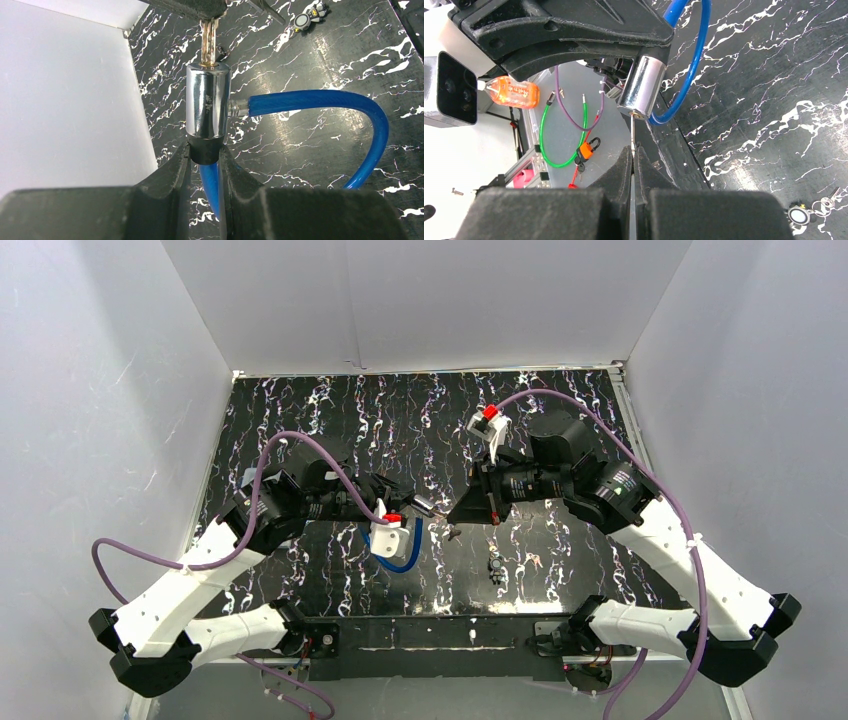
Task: Unlock with the key
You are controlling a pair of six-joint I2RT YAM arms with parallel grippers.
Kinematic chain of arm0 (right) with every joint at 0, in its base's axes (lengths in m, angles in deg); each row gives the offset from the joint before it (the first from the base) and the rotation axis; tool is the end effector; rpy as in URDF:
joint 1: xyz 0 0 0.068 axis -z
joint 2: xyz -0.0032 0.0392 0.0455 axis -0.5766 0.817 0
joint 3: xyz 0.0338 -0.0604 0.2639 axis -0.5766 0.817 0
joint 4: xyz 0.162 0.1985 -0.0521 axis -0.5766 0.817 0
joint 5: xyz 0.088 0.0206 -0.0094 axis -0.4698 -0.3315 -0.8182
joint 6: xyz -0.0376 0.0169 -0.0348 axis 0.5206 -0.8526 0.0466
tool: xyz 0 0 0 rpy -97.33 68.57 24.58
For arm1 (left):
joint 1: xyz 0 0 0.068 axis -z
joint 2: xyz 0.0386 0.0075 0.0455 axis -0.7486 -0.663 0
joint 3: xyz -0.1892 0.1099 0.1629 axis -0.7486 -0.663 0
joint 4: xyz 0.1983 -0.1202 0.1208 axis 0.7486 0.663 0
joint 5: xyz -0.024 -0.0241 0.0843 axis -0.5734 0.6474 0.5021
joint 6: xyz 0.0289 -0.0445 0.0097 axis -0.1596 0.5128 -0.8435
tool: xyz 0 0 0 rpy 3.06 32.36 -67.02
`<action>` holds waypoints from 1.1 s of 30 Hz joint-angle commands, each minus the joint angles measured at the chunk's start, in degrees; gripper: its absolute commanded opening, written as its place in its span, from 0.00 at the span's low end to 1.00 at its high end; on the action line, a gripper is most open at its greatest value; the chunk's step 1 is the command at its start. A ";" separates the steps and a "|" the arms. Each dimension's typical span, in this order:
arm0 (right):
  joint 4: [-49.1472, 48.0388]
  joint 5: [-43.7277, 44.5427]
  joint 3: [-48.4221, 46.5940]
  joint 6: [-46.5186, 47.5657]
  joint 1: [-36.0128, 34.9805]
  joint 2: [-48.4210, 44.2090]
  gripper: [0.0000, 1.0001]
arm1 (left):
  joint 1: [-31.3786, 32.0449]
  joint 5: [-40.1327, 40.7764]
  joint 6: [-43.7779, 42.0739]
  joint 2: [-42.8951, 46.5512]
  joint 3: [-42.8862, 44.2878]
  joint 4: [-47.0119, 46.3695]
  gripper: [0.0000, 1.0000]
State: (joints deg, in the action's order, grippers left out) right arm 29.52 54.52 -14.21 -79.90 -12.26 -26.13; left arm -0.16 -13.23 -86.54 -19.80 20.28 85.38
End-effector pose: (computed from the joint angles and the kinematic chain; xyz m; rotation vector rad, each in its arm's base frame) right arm 0.1315 0.1703 0.4243 -0.8205 2.0283 1.2922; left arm 0.1188 -0.1569 0.4149 1.8206 0.7437 -0.2014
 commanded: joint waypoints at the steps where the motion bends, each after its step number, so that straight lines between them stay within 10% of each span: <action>1: -2.71 -0.55 0.08 0.02 0.46 0.22 0.01 | 0.56 -1.24 -0.72 1.45 0.81 -1.40 0.00; 33: -1.07 -0.48 2.27 0.80 1.85 -3.22 0.01 | 0.74 0.69 -0.96 1.09 -0.65 -1.95 0.00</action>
State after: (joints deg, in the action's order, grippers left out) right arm 29.60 54.08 -12.33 -79.92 -10.55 -27.20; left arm 0.39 -12.83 -87.06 -19.43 19.60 85.35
